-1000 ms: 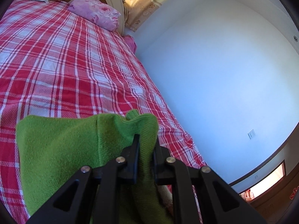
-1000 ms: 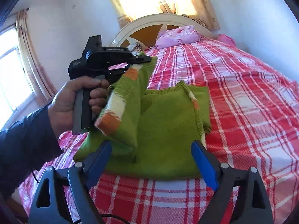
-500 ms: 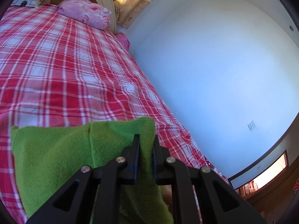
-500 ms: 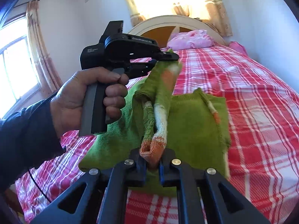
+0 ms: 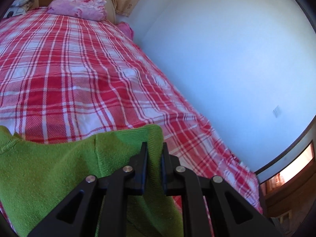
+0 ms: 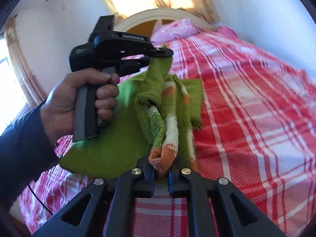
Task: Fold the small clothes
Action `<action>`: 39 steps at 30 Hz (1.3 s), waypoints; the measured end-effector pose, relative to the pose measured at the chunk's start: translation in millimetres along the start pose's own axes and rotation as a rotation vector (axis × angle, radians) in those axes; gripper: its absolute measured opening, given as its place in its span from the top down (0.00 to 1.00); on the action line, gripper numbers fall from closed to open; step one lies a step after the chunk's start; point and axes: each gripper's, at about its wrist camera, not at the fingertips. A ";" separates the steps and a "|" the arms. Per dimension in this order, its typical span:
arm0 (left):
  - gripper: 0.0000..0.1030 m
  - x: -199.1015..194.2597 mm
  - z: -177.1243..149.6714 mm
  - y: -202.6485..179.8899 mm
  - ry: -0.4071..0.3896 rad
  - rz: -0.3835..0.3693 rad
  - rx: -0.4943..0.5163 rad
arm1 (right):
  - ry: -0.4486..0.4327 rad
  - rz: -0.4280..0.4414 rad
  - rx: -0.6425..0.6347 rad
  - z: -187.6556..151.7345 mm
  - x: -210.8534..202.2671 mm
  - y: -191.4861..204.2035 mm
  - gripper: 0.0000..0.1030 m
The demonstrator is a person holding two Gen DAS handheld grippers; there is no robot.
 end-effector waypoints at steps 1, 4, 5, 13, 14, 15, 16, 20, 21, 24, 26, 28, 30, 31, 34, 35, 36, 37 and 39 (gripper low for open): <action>0.89 0.8 -0.6 -6.6 0.003 0.007 0.025 | 0.008 -0.001 0.018 -1.2 1.8 -4.1 0.92; 0.83 -8.5 -0.9 -27.8 -0.007 -0.018 0.113 | -0.006 -0.005 0.043 -2.3 -6.4 -11.2 0.92; 0.81 -13.2 -0.7 -33.7 -0.013 -0.009 0.142 | 0.000 -0.008 0.043 -2.5 -7.1 -12.5 0.92; 0.38 -81.8 -22.6 -20.9 -0.119 0.190 0.208 | -0.004 -0.026 0.031 0.9 -19.4 -14.5 0.33; 0.37 -92.4 -31.4 -17.3 -0.134 0.215 0.217 | -0.026 -0.048 0.029 1.8 -24.9 -14.8 0.28; 0.36 -97.7 -38.0 -15.1 -0.142 0.243 0.226 | -0.058 -0.062 0.032 3.8 -32.1 -16.2 0.28; 0.35 -104.0 -46.5 -12.4 -0.151 0.280 0.238 | -0.087 -0.087 0.031 9.0 -40.1 -17.5 0.28; 0.32 -116.6 -77.9 -3.5 -0.156 0.358 0.260 | -0.127 -0.062 -0.018 36.4 -48.0 -3.0 0.28; 0.32 -115.2 -84.3 -1.4 -0.142 0.360 0.256 | -0.132 -0.034 -0.037 43.7 -46.3 4.5 0.28; 0.31 -113.0 -94.9 2.7 -0.128 0.392 0.243 | -0.122 0.011 -0.140 64.8 -27.6 34.3 0.28; 0.28 -110.9 -101.2 4.8 -0.119 0.390 0.231 | -0.069 0.037 -0.202 75.4 -2.1 52.7 0.28; 0.27 -106.7 -106.4 6.9 -0.107 0.391 0.223 | -0.013 0.064 -0.203 82.5 20.4 58.7 0.28; 0.27 -103.1 -111.9 8.2 -0.093 0.392 0.224 | 0.040 0.048 -0.207 85.0 43.4 59.7 0.28; 0.27 -101.5 -115.1 8.8 -0.088 0.392 0.222 | 0.064 0.038 -0.209 85.2 51.8 59.0 0.28; 0.24 -97.9 -118.4 7.5 -0.083 0.385 0.222 | 0.128 -0.048 -0.193 80.6 73.7 44.0 0.30; 0.23 -96.8 -118.2 6.8 -0.082 0.387 0.225 | 0.151 -0.070 -0.180 78.5 78.7 36.7 0.31; 0.21 -95.1 -118.7 5.8 -0.079 0.389 0.230 | 0.158 -0.079 -0.173 77.0 81.0 31.6 0.31; 0.20 -93.4 -119.4 4.6 -0.077 0.394 0.236 | 0.157 -0.092 -0.179 75.3 81.4 27.5 0.31; 0.17 -89.9 -120.1 2.4 -0.073 0.405 0.247 | 0.158 -0.112 -0.192 74.1 81.4 23.6 0.32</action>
Point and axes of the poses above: each gripper's, at about its wrist camera, not at the fingertips, and x roughly the way its jaws point, y to its left, z to its top, and after that the axes turned 1 degree about -y, right-handed
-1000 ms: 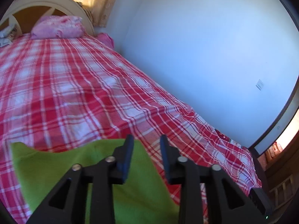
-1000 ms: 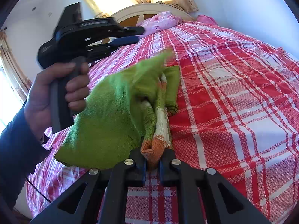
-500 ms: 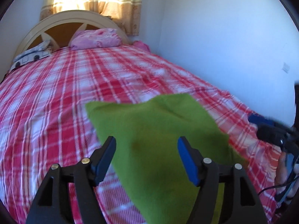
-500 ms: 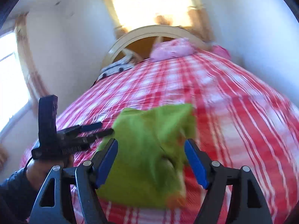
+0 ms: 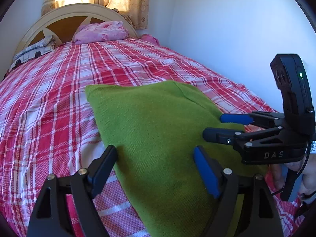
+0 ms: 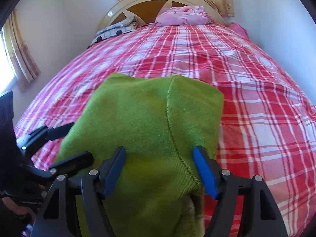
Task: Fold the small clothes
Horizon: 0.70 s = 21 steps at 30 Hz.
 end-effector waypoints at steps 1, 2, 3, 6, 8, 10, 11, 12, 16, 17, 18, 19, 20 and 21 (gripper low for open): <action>0.15 1.1 -0.4 -1.1 0.002 0.004 0.004 | 0.001 -0.029 -0.001 -1.1 0.3 -2.3 0.32; 0.14 2.4 -0.8 -1.9 0.005 0.008 0.007 | 0.012 -0.072 0.003 -0.9 3.3 -6.4 0.32; 0.12 4.1 -1.6 -2.7 0.011 0.009 0.008 | 0.030 -0.084 0.024 -2.2 7.2 -15.1 0.32; 0.08 8.9 -4.2 -4.6 0.022 0.016 0.020 | 0.054 0.004 0.135 -12.0 14.0 -44.1 0.31; 0.06 11.2 -6.2 -4.7 0.027 0.019 0.021 | 0.026 -0.037 0.064 -12.6 6.4 -36.0 0.31; 0.05 12.0 -6.6 -3.9 0.029 0.019 0.015 | -0.019 -0.094 0.025 -7.0 -8.3 -26.9 0.31; 0.05 11.8 -6.8 -3.6 0.028 0.017 0.012 | -0.051 -0.117 0.011 -3.4 -15.2 -23.7 0.31; 0.05 12.0 -7.0 -3.4 0.028 0.016 0.010 | -0.095 -0.128 -0.003 1.9 -25.7 -19.8 0.31; 0.03 14.2 -7.7 -5.8 0.031 0.028 0.019 | -0.163 -0.022 -0.061 24.2 -41.5 5.5 0.30; 0.03 14.0 -7.8 -6.3 0.032 0.030 0.021 | -0.140 0.008 -0.087 26.9 -34.7 12.9 0.30; 0.03 14.0 -7.7 -6.2 0.032 0.030 0.022 | -0.098 0.047 -0.105 28.2 -22.8 17.1 0.30; 0.03 14.0 -7.9 -6.1 0.033 0.028 0.019 | -0.067 0.059 -0.107 28.2 -13.5 17.5 0.30; 0.03 13.7 -8.2 -6.2 0.034 0.026 0.016 | -0.009 0.045 -0.101 26.6 4.9 13.4 0.31; 0.03 13.8 -8.5 -6.5 0.038 0.024 0.015 | 0.069 0.013 -0.093 20.9 25.9 5.0 0.31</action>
Point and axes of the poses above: each gripper's, at about its wrist camera, not at the fingertips, and x roughly the way its jaws point, y to its left, z to its top, and after that the axes turned 1 degree about -y, right-handed
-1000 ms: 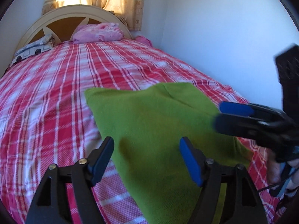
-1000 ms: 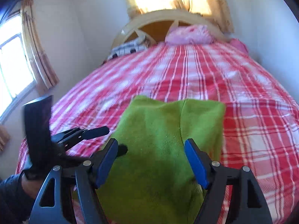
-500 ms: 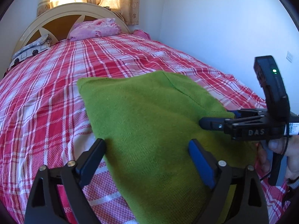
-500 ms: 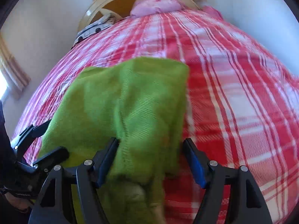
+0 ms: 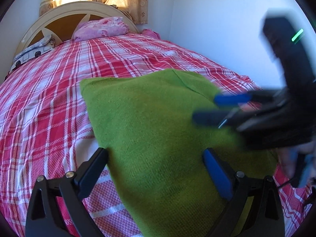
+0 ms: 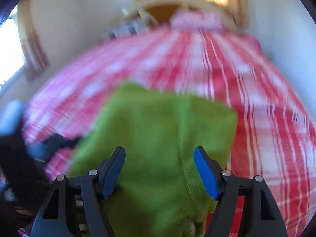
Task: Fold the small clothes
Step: 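Grasp the edge of the folded green sweater with the left gripper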
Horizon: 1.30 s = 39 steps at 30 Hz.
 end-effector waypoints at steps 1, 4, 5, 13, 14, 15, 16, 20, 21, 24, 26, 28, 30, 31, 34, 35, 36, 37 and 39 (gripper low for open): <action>0.03 1.5 -1.3 -0.8 0.013 -0.002 0.003 | 0.014 0.011 0.003 -3.8 7.9 -6.0 0.31; 0.01 0.5 -3.5 -2.5 0.015 -0.007 0.014 | -0.021 0.024 -0.002 -8.6 1.6 -13.1 0.31; 0.01 0.4 -3.8 -2.8 0.017 -0.012 0.015 | -0.020 0.017 -0.017 -8.3 -1.0 -12.1 0.31; 0.00 9.0 -6.5 15.0 0.055 -0.107 -0.079 | -0.155 0.093 0.138 -0.8 -34.8 -59.2 0.20; 0.00 11.2 -7.4 18.3 0.063 -0.124 -0.099 | -0.160 0.112 0.187 0.5 -34.8 -72.5 0.17; 0.00 13.5 -8.1 20.6 0.072 -0.141 -0.116 | -0.157 0.132 0.227 1.6 -32.8 -83.1 0.16; 0.00 16.6 -8.6 23.6 0.082 -0.162 -0.138 | -0.143 0.160 0.273 2.2 -27.4 -96.3 0.16; 0.00 17.8 -9.5 21.3 0.085 -0.161 -0.137 | -0.081 0.235 0.328 3.3 -1.3 -116.3 0.16; 0.00 18.3 -9.4 20.5 0.086 -0.158 -0.134 | -0.074 0.254 0.346 3.0 4.7 -120.3 0.16; 0.00 19.5 -9.3 19.9 0.091 -0.156 -0.129 | -0.034 0.323 0.406 3.7 28.1 -129.1 0.16; 0.00 20.3 -9.3 18.8 0.095 -0.153 -0.124 | -0.045 0.339 0.404 7.9 30.8 -127.1 0.16; 0.00 20.5 -9.4 19.1 0.099 -0.152 -0.120 | -0.024 0.378 0.401 14.2 39.3 -123.2 0.16; 0.00 21.1 -9.2 19.9 0.101 -0.154 -0.120 | -0.020 0.395 0.387 18.7 44.4 -116.6 0.18; 0.00 21.1 -9.3 20.3 0.101 -0.155 -0.121 | -0.014 0.411 0.373 21.3 47.6 -112.0 0.21; 0.00 20.3 -9.5 21.0 0.099 -0.160 -0.123 | -0.008 0.429 0.355 27.2 55.5 -102.1 0.53; 0.00 19.7 -9.5 21.5 0.099 -0.164 -0.126 | -0.002 0.452 0.361 27.2 58.0 -100.1 0.53; 0.01 19.0 -9.3 21.5 0.099 -0.167 -0.126 | -0.009 0.443 0.357 27.0 57.2 -96.9 0.56; 0.05 18.7 -8.4 21.3 0.098 -0.170 -0.124 | -0.017 0.428 0.347 26.7 55.1 -92.4 0.58; 0.16 14.1 -7.6 22.2 0.088 -0.180 -0.125 | -0.034 0.425 0.359 24.9 50.8 -89.8 0.60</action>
Point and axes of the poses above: each gripper's, at about its wrist camera, not at the fingertips, and x roughly the way its jaws point, y to its left, z to its top, and after that the axes turned 1 degree about -y, right-handed
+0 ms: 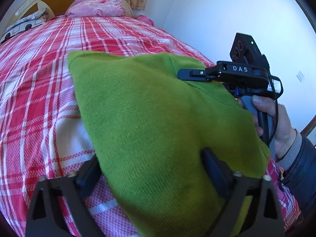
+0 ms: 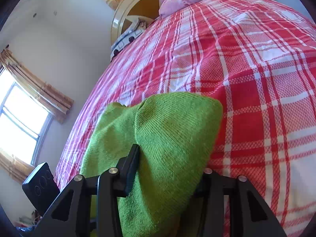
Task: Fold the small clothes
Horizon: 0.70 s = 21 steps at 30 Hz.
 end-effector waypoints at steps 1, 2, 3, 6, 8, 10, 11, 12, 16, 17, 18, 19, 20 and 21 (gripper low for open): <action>0.25 -3.7 0.4 1.3 -0.007 -0.008 -0.008 | -0.013 -0.001 0.006 -1.5 -3.0 1.5 0.61; 0.29 -7.7 1.5 4.2 -0.014 -0.018 -0.026 | -0.025 -0.001 0.010 -2.8 -5.9 3.3 0.62; 0.38 -11.1 2.1 7.5 -0.019 -0.034 -0.045 | -0.036 0.002 0.010 -4.2 -9.0 5.5 0.63; 0.56 -21.2 3.0 16.0 -0.031 -0.055 -0.091 | -0.071 0.016 0.004 -7.2 -20.8 17.2 0.64; 0.61 -29.1 1.4 13.1 -0.038 -0.048 -0.073 | -0.086 0.020 -0.017 -9.5 -28.7 30.3 0.64; 0.64 -39.9 0.0 9.4 -0.049 -0.048 -0.066 | -0.098 0.024 -0.036 -11.5 -34.3 44.1 0.65; 0.64 -45.2 -0.6 7.3 -0.055 -0.044 -0.058 | -0.103 0.029 -0.041 -11.8 -35.6 49.5 0.65; 0.64 -51.6 -2.2 5.7 -0.061 -0.040 -0.049 | -0.108 0.036 -0.045 -13.3 -38.3 53.8 0.65; 0.64 -85.7 -15.0 5.3 -0.096 -0.015 -0.026 | -0.117 0.077 -0.058 -23.1 -42.5 76.5 0.66; 0.64 -92.7 -18.2 6.7 -0.103 -0.007 -0.028 | -0.116 0.089 -0.061 -26.2 -41.7 82.1 0.66; 0.64 -100.2 -21.5 8.5 -0.110 0.001 -0.031 | -0.113 0.101 -0.064 -30.3 -40.4 87.8 0.66; 0.64 -109.5 -27.5 10.8 -0.118 0.014 -0.034 | -0.109 0.121 -0.069 -34.4 -36.7 97.1 0.66; 0.64 -116.6 -32.6 13.2 -0.122 0.025 -0.040 | -0.102 0.136 -0.073 -37.9 -32.6 104.4 0.66; 0.64 -125.8 -39.6 16.6 -0.127 0.040 -0.050 | -0.097 0.145 -0.077 -39.9 -29.2 109.7 0.67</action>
Point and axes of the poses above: each gripper's, at about its wrist camera, not at the fingertips, and x roughly the way its jaws point, y to its left, z to its top, and after that the axes turned 1 degree about -y, right-handed
